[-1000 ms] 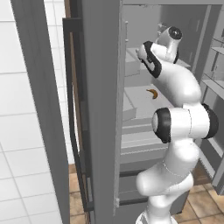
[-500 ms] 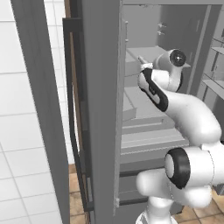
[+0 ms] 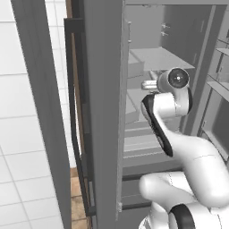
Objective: Take the fish out of the fridge, briefly rinse it in the sink, and place it on the tray next to the sink.
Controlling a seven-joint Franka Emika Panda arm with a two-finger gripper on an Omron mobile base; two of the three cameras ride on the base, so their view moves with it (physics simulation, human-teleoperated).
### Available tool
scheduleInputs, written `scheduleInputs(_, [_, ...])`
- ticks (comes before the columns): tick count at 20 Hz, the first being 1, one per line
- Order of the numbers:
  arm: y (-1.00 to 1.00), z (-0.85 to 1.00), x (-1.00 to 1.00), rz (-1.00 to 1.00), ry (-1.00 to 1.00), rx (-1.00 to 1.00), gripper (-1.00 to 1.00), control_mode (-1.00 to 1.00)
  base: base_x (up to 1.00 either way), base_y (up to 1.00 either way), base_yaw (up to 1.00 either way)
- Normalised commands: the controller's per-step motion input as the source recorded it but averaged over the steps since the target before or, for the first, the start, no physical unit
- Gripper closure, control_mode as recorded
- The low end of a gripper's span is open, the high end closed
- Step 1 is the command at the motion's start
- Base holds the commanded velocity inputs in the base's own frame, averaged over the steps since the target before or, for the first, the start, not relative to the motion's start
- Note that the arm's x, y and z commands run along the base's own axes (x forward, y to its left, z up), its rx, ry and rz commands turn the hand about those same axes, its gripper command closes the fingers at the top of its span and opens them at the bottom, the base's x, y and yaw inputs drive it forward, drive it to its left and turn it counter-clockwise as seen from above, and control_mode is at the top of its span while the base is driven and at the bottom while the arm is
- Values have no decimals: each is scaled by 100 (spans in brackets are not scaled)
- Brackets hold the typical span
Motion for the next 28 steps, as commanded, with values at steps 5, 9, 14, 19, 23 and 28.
scheduleInputs(5, [25,-52,-100,-15,39,0,100,-100,0,0,0])
scheduleInputs(9, [6,-90,-100,-12,39,12,100,-100,0,0,0])
scheduleInputs(14, [0,-58,-72,-4,23,22,100,-100,0,0,0])
scheduleInputs(19, [-1,-18,-22,-1,5,1,100,-100,0,0,0])
scheduleInputs(23, [4,-18,-25,-2,4,2,100,100,-75,25,-9])
scheduleInputs(28, [0,0,0,0,0,0,100,100,-100,40,-27])
